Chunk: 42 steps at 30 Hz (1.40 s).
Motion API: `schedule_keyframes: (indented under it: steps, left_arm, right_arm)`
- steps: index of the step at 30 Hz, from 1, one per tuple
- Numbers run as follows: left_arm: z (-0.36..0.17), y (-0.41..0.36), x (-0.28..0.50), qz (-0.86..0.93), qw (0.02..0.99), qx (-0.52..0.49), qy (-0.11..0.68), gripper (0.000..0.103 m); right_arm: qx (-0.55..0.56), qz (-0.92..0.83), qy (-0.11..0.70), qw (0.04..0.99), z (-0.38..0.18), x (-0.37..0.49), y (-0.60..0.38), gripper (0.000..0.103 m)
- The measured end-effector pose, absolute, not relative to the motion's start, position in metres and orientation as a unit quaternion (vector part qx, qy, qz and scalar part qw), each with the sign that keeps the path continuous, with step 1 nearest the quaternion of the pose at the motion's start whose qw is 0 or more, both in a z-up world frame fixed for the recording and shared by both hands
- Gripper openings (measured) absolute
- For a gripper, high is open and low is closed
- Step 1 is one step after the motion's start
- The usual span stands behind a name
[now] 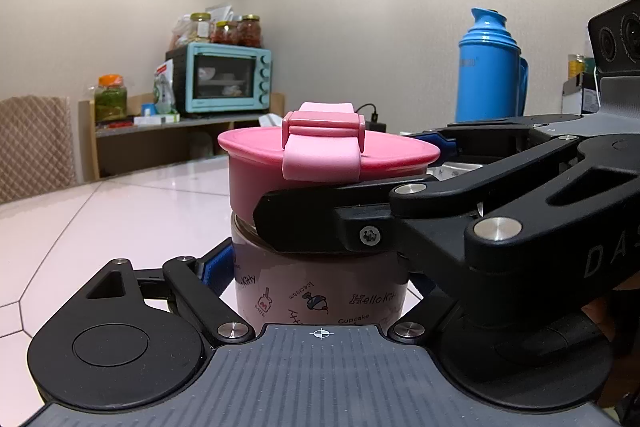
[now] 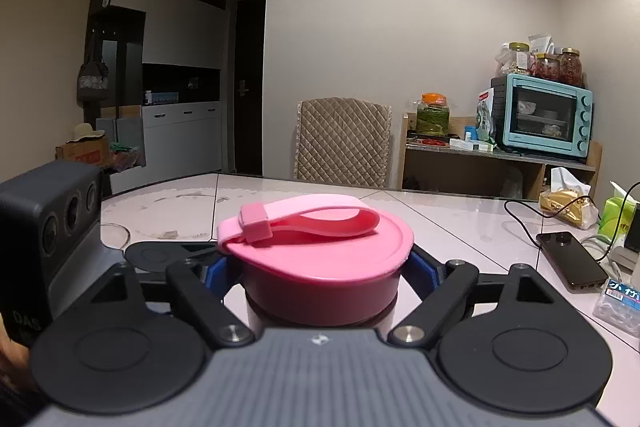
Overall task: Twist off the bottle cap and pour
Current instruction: 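Twist the pink lid with the right gripper until it comes loose, then lift the pink lid off the jar mouth with the right gripper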
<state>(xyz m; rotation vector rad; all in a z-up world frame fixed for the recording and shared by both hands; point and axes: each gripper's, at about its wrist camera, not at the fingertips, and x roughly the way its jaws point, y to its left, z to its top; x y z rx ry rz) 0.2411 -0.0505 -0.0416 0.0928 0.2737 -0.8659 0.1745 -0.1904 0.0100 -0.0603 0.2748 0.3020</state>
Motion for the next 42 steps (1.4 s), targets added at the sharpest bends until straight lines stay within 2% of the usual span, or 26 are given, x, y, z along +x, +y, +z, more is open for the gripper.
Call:
schedule_keyframes:
  steps: [11, 42]
  left_arm:
    - [-0.042, -0.05, 0.24, -0.418, 0.898, 0.045, 0.132, 0.09]
    - [-0.042, -0.051, 0.241, -0.418, 0.898, 0.045, 0.132, 0.09]
  right_arm:
    - [-0.035, 0.217, 0.123, 0.968, 0.011, 0.183, -0.213, 0.085]
    - [-0.04, 0.216, 0.106, 0.97, 0.025, 0.175, -0.211, 0.085]
